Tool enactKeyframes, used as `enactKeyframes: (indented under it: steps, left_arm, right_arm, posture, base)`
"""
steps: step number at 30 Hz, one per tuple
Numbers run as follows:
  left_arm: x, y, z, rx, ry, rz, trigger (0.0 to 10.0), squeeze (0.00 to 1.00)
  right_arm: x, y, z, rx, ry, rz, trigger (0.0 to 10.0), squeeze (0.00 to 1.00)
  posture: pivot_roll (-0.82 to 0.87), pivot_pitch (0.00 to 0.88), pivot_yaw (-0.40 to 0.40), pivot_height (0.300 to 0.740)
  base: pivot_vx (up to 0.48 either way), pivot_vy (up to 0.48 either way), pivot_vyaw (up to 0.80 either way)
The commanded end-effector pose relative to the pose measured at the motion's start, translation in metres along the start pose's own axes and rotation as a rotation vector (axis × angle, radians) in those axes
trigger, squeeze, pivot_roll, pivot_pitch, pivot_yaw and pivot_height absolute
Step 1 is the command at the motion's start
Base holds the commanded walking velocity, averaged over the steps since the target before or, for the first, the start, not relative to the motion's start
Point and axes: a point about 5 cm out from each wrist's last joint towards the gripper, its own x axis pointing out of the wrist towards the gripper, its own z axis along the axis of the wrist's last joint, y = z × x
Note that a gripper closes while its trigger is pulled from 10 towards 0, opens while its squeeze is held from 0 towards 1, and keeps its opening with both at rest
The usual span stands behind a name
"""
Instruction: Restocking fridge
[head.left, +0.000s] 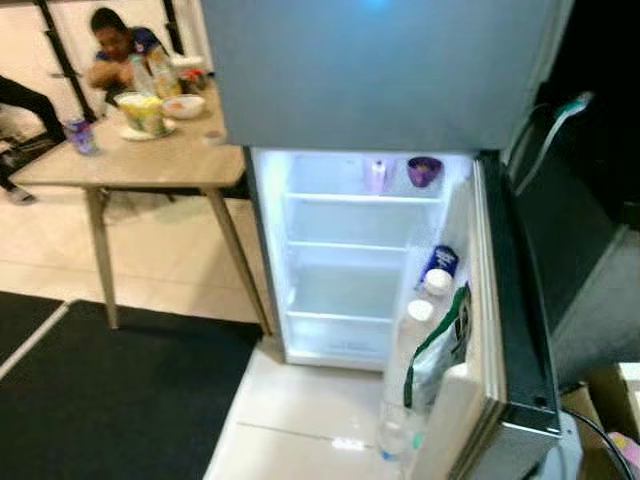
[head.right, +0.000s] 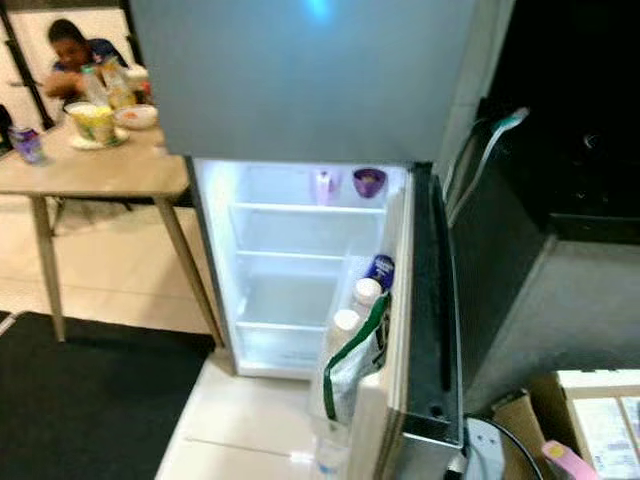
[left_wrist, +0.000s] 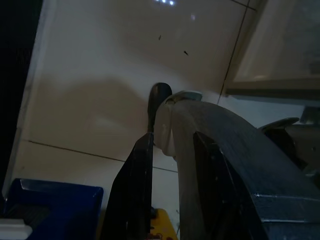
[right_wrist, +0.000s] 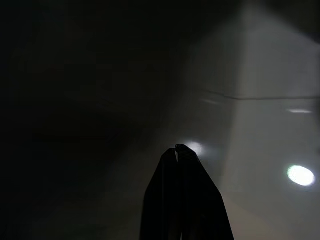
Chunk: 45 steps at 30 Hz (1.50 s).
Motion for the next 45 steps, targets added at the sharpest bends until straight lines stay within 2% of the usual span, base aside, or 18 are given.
enactKeyframes:
  steps: [1, 3, 9, 10, 13, 14, 15, 16, 20, 25, 28, 29, 30, 32, 36, 39, 42, 45]
  left_arm:
    - [-0.001, -0.004, -0.009, -0.009, 0.034, -0.012, 10.0, 0.0]
    - [0.0, -0.004, -0.009, -0.011, 0.032, -0.013, 10.0, 0.0]
    - [0.0, -0.005, -0.008, -0.014, 0.03, -0.013, 10.0, 0.0]
    - [0.0, -0.005, -0.008, -0.018, 0.028, -0.012, 10.0, 0.0]
    - [0.0, -0.006, -0.008, -0.019, 0.028, -0.012, 10.0, 0.0]
    - [0.0, -0.006, -0.009, -0.022, 0.029, -0.011, 10.0, 0.0]
    - [0.0, -0.006, -0.009, -0.022, 0.029, -0.011, 10.0, 0.0]
    - [0.0, -0.007, -0.011, -0.027, 0.03, -0.01, 10.0, 0.0]
    - [0.0, -0.008, -0.011, -0.031, 0.031, -0.01, 10.0, 0.0]
    - [0.001, -0.009, -0.011, -0.038, 0.027, -0.009, 10.0, 0.0]
    - [0.001, -0.007, -0.009, -0.036, 0.023, 0.002, 10.0, 0.0]
    - [0.001, -0.007, -0.009, -0.036, 0.023, 0.002, 10.0, 0.0]
    - [0.001, -0.006, -0.009, -0.033, 0.023, 0.004, 10.0, 0.0]
    - [0.0, -0.004, -0.008, -0.026, 0.025, 0.01, 10.0, 0.0]
    - [0.001, -0.003, -0.005, -0.014, 0.023, 0.013, 10.0, 0.0]
    - [0.002, -0.004, -0.002, -0.012, 0.017, 0.011, 10.0, 0.0]
    - [0.003, -0.005, 0.004, -0.008, 0.003, 0.01, 10.0, 0.0]
    - [0.004, -0.005, 0.007, 0.011, 0.001, 0.015, 10.0, 0.0]
  right_arm:
    - [0.008, 0.016, 0.003, -0.001, 0.0, 0.123, 10.0, 0.0]
    - [0.022, 0.048, 0.014, -0.026, -0.004, 0.375, 10.0, 0.0]
    - [0.031, 0.088, 0.023, -0.075, 0.02, 0.675, 10.0, 0.0]
    - [0.032, 0.126, 0.033, -0.131, 0.004, 0.925, 10.0, 0.0]
    - [0.031, 0.139, 0.037, -0.147, -0.008, 1.009, 10.0, 0.0]
    - [0.035, 0.162, 0.054, -0.134, -0.112, 1.046, 10.0, 0.0]
    - [0.035, 0.162, 0.054, -0.134, -0.112, 1.046, 10.0, 0.0]
    - [0.04, 0.19, 0.086, -0.051, -0.294, 1.023, 10.0, 0.0]
    - [0.045, 0.2, 0.108, 0.02, -0.397, 0.973, 10.0, 0.0]
    - [0.056, 0.179, 0.098, -0.078, -0.326, 0.81, 10.0, 0.0]
    - [0.055, 0.117, 0.055, -0.167, -0.125, 0.448, 10.0, 0.0]
    - [0.055, 0.117, 0.055, -0.167, -0.125, 0.448, 10.0, 0.0]
    - [0.053, 0.103, 0.045, -0.171, -0.08, 0.366, 10.0, 0.0]
    - [0.04, 0.063, 0.017, -0.183, 0.028, 0.153, 10.0, 0.0]
    - [0.017, 0.023, -0.019, -0.259, 0.189, -0.063, 10.0, 0.0]
    - [0.003, 0.007, -0.037, -0.312, 0.275, -0.138, 10.0, 0.0]
    - [-0.021, -0.016, -0.061, -0.289, 0.369, -0.259, 10.0, 0.0]
    - [-0.035, -0.026, -0.077, -0.277, 0.424, -0.318, 10.0, 0.0]
  posture:
    - [-0.09, 0.016, 0.001, 0.74]
    - [-0.09, 0.018, 0.0, 0.74]
    - [-0.09, 0.019, -0.003, 0.74]
    - [-0.09, 0.03, -0.008, 0.74]
    - [-0.09, 0.03, -0.008, 0.74]
    - [-0.09, 0.033, -0.011, 0.74]
    - [-0.09, 0.033, -0.011, 0.74]
    - [-0.09, 0.033, -0.011, 0.74]
    - [-0.08, 0.035, -0.016, 0.74]
    - [-0.08, 0.037, -0.019, 0.74]
    - [-0.07, 0.044, -0.021, 0.74]
    - [-0.07, 0.044, -0.021, 0.74]
    - [-0.07, 0.044, -0.021, 0.74]
    - [-0.08, 0.04, -0.02, 0.74]
    - [-0.08, 0.032, -0.02, 0.74]
    - [-0.08, 0.026, -0.021, 0.74]
    - [-0.08, 0.016, -0.017, 0.74]
    - [-0.08, 0.006, -0.016, 0.74]
  base:
    - [0.0, 0.0, 0.0]
    - [0.0, 0.0, 0.0]
    - [0.0, 0.0, 0.0]
    - [0.0, 0.0, 0.0]
    - [0.0, 0.0, 0.0]
    - [0.0, 0.0, 0.0]
    - [0.0, 0.0, 0.0]
    - [0.0, 0.0, 0.0]
    - [0.0, 0.0, 0.0]
    - [0.0, 0.0, 0.0]
    - [0.0, 0.0, 0.0]
    - [0.0, 0.0, 0.0]
    - [0.0, 0.0, 0.0]
    - [0.0, 0.0, 0.0]
    - [0.0, 0.0, 0.39]
    - [0.0, 0.0, 0.77]
    - [0.0, 0.0, 0.77]
    - [0.0, 0.0, 0.77]
